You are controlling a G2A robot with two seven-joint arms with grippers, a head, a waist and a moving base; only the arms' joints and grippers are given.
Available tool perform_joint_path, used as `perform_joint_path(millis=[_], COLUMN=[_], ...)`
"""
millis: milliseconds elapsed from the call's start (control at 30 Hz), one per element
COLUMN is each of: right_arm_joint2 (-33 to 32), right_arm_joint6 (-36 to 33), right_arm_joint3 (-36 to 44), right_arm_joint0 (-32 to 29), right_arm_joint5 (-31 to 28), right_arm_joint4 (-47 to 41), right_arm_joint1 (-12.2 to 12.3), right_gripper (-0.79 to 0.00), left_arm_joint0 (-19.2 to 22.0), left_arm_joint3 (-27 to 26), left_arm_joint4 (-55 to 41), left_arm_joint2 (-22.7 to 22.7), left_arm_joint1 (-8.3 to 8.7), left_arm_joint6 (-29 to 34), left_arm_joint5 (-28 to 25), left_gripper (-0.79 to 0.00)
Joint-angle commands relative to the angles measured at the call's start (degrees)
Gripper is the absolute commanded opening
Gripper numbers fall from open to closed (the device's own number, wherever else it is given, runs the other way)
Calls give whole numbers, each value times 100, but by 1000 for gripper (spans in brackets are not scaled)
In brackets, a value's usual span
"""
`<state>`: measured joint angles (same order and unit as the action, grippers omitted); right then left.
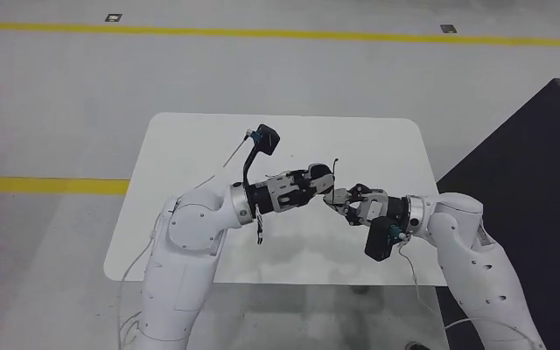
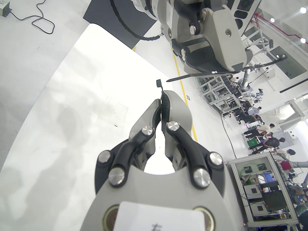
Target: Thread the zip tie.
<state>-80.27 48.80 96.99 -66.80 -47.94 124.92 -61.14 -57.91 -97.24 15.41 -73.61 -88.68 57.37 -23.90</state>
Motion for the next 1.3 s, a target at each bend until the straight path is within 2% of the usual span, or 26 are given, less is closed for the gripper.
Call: perform_joint_path(millis=[0,433,1267], right_arm_joint2=[-2,-2,-2], right_arm_joint6=[1,1,1], right_arm_joint3=[-2,-2,-2], right_arm_joint0=[0,0,0], right_arm_joint5=[0,0,0], right_arm_joint4=[0,0,0], right_arm_joint1=[-1,-1,-1], right_gripper=[-785,-785,-785], left_arm_joint0=[17,44,-50], left_arm_joint3=[-2,-35,-446], left_arm_joint4=[-5,100,411], left_arm_joint2=[42,221,462], left_arm_joint1=[23,166,412], left_arm_joint6=[-14,-151,-583], left_arm_joint5=[-16,-36,15], left_gripper=[-785,-785,-785])
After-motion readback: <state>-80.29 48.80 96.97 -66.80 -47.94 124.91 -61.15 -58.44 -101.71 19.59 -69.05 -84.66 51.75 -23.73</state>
